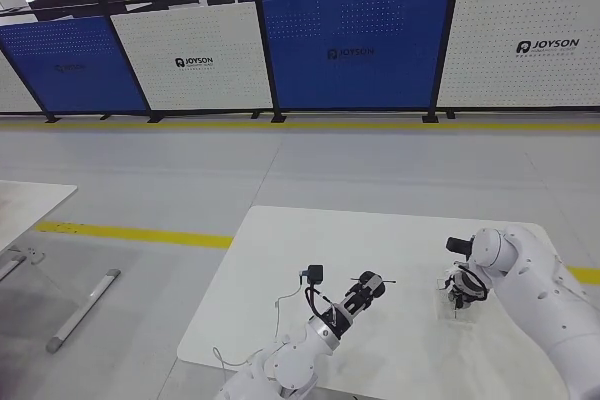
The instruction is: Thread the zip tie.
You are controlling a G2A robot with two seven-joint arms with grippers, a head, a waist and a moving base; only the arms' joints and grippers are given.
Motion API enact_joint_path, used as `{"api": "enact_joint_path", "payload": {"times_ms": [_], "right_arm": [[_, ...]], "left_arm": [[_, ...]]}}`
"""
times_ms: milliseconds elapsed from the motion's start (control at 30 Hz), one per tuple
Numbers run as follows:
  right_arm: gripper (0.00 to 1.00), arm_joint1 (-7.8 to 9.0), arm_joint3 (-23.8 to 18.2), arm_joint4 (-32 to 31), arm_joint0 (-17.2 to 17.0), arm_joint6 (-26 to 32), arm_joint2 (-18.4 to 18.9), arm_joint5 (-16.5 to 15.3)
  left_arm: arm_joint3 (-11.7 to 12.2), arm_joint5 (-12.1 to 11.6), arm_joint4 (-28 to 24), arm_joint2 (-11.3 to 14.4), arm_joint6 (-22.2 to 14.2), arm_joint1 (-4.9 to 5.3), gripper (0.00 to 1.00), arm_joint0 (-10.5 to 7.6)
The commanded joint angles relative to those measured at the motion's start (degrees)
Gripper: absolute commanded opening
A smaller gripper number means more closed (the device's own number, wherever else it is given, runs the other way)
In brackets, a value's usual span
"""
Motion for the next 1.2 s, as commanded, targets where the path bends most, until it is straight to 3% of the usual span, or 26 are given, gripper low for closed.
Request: {"api": "enact_joint_path", "payload": {"times_ms": [0,333,633,867,967,1167], "right_arm": [[0.0,-0.25,0.59,-0.05,0.24,-0.06,-0.12,-0.15],[0.0,-0.43,1.2,-0.59,0.25,-1.15,0.54,-1.04],[0.0,2.29,-5.77,-2.13,-3.04,-1.49,4.41,-1.16],[0.0,6.17,-18.63,-4.24,-9.5,-1.47,11.08,1.76],[0.0,8.09,-25.11,-5.54,-13.55,-2.5,15.39,3.99],[0.0,11.09,-37.99,-3.22,-23.16,-6.57,26.24,3.99]], "left_arm": [[0.0,0.0,0.0,0.0,0.0,0.0,0.0,0.0],[0.0,0.0,0.0,0.0,0.0,0.0,0.0,0.0],[0.0,0.0,0.0,0.0,0.0,0.0,0.0,0.0],[0.0,0.0,0.0,0.0,0.0,0.0,0.0,0.0],[0.0,0.0,0.0,0.0,0.0,0.0,0.0,0.0],[0.0,0.0,0.0,0.0,0.0,0.0,0.0,0.0]]}}
